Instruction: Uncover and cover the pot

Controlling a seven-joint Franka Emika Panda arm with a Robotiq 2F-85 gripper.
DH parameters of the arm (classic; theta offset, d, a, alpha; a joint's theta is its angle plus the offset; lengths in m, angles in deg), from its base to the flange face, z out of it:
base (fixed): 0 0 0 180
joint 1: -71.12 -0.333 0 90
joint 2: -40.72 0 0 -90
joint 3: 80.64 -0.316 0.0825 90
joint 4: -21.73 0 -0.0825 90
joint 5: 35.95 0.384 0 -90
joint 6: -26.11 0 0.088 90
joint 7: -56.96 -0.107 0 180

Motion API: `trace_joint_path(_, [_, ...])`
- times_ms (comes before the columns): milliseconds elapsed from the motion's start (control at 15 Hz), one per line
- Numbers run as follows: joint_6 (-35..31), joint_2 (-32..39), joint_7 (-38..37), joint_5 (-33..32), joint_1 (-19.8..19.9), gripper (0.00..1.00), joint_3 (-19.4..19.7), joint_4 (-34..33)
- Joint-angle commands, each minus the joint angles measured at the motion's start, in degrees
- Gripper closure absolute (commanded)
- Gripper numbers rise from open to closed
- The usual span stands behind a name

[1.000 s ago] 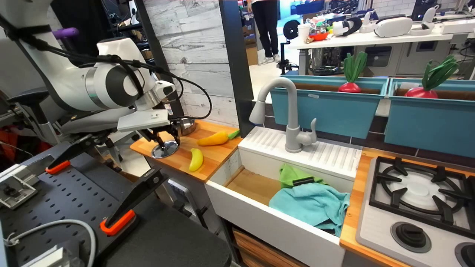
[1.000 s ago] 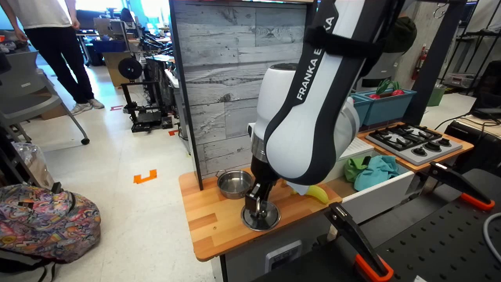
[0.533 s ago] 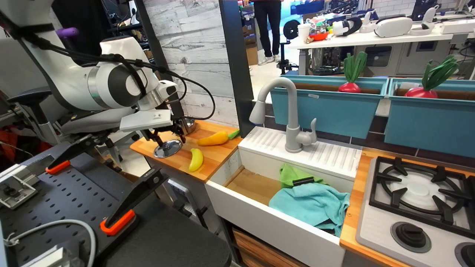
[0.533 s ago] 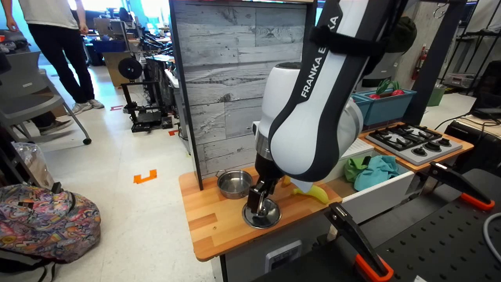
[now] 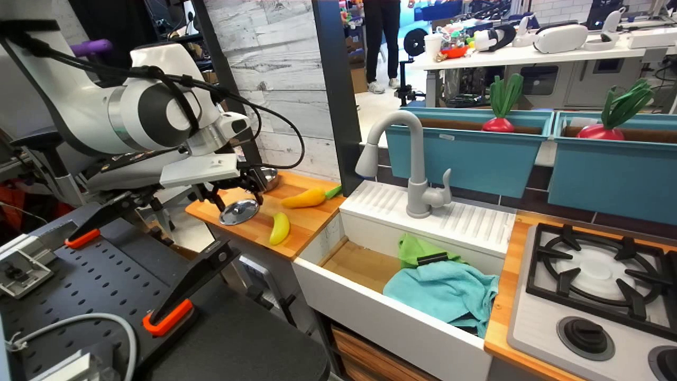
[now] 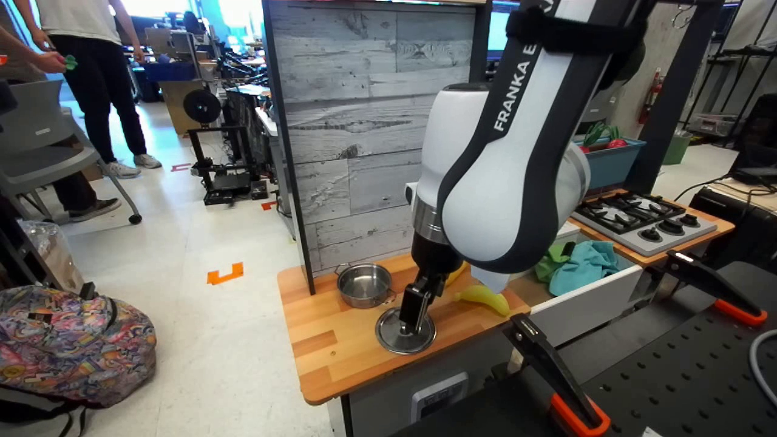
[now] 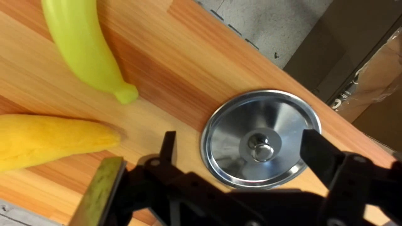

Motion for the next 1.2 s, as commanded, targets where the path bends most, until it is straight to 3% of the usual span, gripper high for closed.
trace_joint_path(0, [1.9,-4.3,1.9,0.3,1.0,0.00,-0.5,3.7])
trace_joint_path(1133, [14.8,-0.6,6.2,0.7,1.2,0.00,-4.0,-6.0])
